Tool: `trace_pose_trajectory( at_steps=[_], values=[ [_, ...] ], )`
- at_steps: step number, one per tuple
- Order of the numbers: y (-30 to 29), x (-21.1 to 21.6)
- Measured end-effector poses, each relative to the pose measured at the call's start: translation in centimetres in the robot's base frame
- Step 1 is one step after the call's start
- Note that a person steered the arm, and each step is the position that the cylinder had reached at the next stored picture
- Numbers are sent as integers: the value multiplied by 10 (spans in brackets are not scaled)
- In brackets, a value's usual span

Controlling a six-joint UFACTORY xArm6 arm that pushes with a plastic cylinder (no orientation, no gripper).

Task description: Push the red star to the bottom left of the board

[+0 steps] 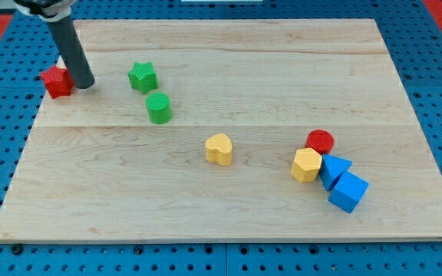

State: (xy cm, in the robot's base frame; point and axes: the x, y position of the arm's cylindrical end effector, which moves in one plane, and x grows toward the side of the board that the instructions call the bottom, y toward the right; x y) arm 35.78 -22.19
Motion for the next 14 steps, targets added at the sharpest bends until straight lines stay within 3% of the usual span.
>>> trace_pose_trajectory(
  at_steps=[2,3,4,6,7,8,9,10,11,13,14],
  values=[
    [12,16],
    [10,-57],
    [-39,-71],
    [-67,45],
    [-54,42],
    [-71,-22],
    [-10,-7],
    [-40,45],
    [-43,56],
    [-47,-3],
    [-65,-7]
  ],
)
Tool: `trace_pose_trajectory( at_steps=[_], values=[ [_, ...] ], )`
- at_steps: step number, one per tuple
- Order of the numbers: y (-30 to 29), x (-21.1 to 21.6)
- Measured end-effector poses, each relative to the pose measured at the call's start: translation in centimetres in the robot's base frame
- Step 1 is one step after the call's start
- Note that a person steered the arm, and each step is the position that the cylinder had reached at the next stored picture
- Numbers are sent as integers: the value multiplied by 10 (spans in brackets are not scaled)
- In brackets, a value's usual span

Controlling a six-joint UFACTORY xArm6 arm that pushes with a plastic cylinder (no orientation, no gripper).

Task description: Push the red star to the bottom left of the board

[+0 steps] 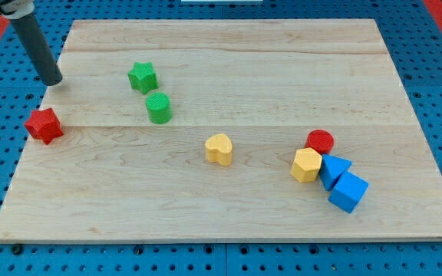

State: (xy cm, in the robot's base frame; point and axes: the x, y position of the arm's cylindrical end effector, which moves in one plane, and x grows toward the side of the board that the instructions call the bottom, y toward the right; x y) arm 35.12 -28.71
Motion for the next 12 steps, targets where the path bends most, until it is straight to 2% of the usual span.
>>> trace_pose_trajectory(
  at_steps=[1,2,3,4,5,6,9,10,11,12],
  values=[
    [-9,22],
    [31,88],
    [32,151],
    [41,150],
    [-17,122],
    [-17,122],
    [-4,226],
    [7,229],
    [48,229],
    [84,254]
  ],
)
